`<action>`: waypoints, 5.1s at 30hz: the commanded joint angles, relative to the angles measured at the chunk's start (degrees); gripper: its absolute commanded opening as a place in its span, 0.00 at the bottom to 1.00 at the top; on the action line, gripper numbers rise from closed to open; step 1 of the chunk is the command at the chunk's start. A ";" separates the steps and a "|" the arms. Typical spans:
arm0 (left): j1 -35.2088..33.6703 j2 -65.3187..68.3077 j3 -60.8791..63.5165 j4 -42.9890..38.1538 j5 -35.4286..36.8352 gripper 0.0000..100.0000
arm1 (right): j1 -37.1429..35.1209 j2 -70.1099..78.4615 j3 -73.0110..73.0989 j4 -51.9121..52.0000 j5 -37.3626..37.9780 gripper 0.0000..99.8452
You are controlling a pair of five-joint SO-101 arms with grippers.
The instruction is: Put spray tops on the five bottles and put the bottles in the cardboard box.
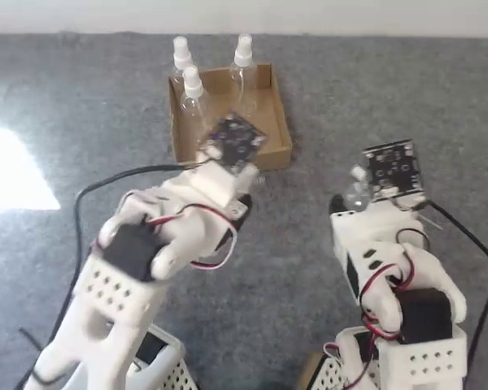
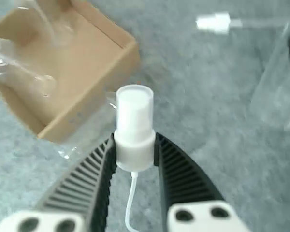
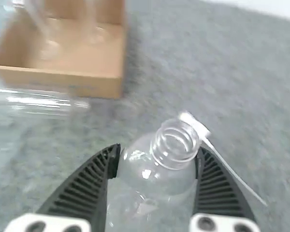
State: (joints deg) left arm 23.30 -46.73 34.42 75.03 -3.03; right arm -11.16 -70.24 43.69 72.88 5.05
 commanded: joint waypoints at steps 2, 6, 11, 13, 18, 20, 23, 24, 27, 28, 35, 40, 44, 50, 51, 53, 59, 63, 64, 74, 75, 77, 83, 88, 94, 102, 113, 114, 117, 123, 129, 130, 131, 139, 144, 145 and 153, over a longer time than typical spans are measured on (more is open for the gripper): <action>-4.04 -8.88 1.89 -4.13 2.11 0.01 | -9.71 -1.19 -4.40 -4.70 0.70 0.15; -7.56 -14.86 3.47 -5.19 2.11 0.01 | -15.60 -1.19 -4.04 -6.55 0.70 0.15; -11.43 -22.07 4.79 -5.27 5.54 0.01 | -21.23 -1.36 -3.96 -4.62 0.70 0.15; -11.87 -24.62 6.81 -7.21 5.98 0.01 | -24.48 -2.59 -3.87 -3.21 0.79 0.15; -11.96 -31.21 10.59 -10.37 6.15 0.01 | -30.29 -6.20 -3.78 -1.01 2.11 0.15; -11.96 -33.93 10.77 -10.37 6.68 0.01 | -31.34 -7.43 -1.58 -1.63 4.75 0.15; -12.04 -37.27 10.77 -10.37 9.32 0.01 | -33.10 -8.75 4.13 -4.70 7.21 0.15; -12.04 -38.07 10.77 -10.37 9.49 0.01 | -33.54 -9.10 6.33 -6.46 7.65 0.15; -12.04 -39.82 11.65 -12.04 9.76 0.01 | -34.15 -10.42 12.40 -11.82 8.88 0.15; -12.04 -40.18 12.26 -12.92 9.76 0.01 | -34.24 -10.77 13.89 -13.14 9.23 0.15; -12.04 -43.08 14.81 -17.67 14.15 0.01 | -36.09 -13.49 21.45 -18.59 9.23 0.15; -11.78 -47.47 15.08 -18.73 16.18 0.01 | -37.32 -16.92 27.08 -22.90 12.04 0.15; -11.52 -50.73 17.36 -21.63 16.26 0.01 | -37.32 -20.00 31.74 -26.42 14.59 0.15; -10.29 -53.89 20.18 -22.59 19.69 0.01 | -38.73 -22.37 35.25 -28.97 14.86 0.15; -8.97 -54.07 20.70 -22.59 19.69 0.01 | -39.34 -22.37 35.52 -28.97 14.86 0.15; -6.33 -54.15 21.49 -22.51 19.69 0.01 | -40.75 -22.29 35.69 -28.97 14.86 0.15; -0.18 -54.15 22.55 -20.40 17.14 0.01 | -41.19 -22.29 35.69 -28.97 14.86 0.15; 0.97 -54.24 22.37 -19.43 17.05 0.01 | -41.19 -22.29 35.69 -28.88 14.95 0.15; 0.97 -54.24 22.37 -19.43 17.05 0.01 | -41.10 -22.29 35.69 -28.79 14.95 0.15; 1.14 -54.24 18.59 -14.86 14.33 0.01 | -41.01 -22.55 37.98 -28.97 19.52 0.15; 0.97 -54.24 18.59 -14.77 14.33 0.01 | -41.01 -22.46 37.98 -28.97 19.60 0.15; 0.88 -54.33 18.42 -14.77 14.33 0.01 | -41.01 -22.29 38.15 -28.97 19.69 0.15; 0.88 -58.02 18.51 -14.86 14.15 0.01 | -41.01 -22.29 38.33 -28.97 19.69 0.15; 0.88 -57.49 18.77 -14.86 14.15 0.01 | -41.01 -22.29 38.33 -28.97 19.69 0.15; 1.23 -57.49 18.51 -13.71 14.15 0.01 | -40.92 -22.29 38.33 -28.97 19.69 0.15; 1.32 -57.49 18.51 -13.63 14.15 0.01 | -40.92 -22.29 38.42 -28.97 19.69 0.15; 0.88 -57.49 14.55 -13.54 14.15 0.01 | -40.92 -22.29 41.58 -32.92 19.78 0.07; 0.97 -57.49 14.90 -13.10 14.15 0.01 | -40.92 -22.29 41.49 -32.92 19.78 0.06; 1.32 -57.49 16.22 -12.40 13.10 0.01 | -40.92 -22.73 41.49 -32.92 19.78 0.06; 1.32 -57.49 17.54 -11.43 12.75 0.01 | -38.90 -22.81 41.41 -33.45 19.78 0.06; 6.07 -57.49 19.21 -11.52 10.73 0.01 | -36.26 -22.81 41.85 -36.70 19.78 0.06; 7.03 -57.49 19.82 -11.60 10.20 0.01 | -36.26 -22.81 41.85 -36.62 19.69 0.06; 7.65 -57.49 20.26 -11.78 9.76 0.01 | -36.26 -22.81 41.85 -36.53 19.69 0.06; 7.82 -57.23 22.02 -13.27 9.76 0.01 | -36.35 -22.81 41.49 -36.35 19.52 0.06; 7.91 -57.32 25.80 -16.18 9.67 0.01 | -36.88 -22.81 41.41 -36.35 19.34 0.06; 8.09 -57.32 26.77 -16.97 9.67 0.01 | -37.49 -22.81 41.41 -36.35 19.34 0.06; 7.82 -57.32 28.18 -17.41 8.62 0.01 | -38.20 -22.90 38.86 -33.10 19.34 0.06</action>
State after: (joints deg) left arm 31.12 -103.43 62.46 59.21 5.93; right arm -48.79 -91.52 86.15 38.07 24.04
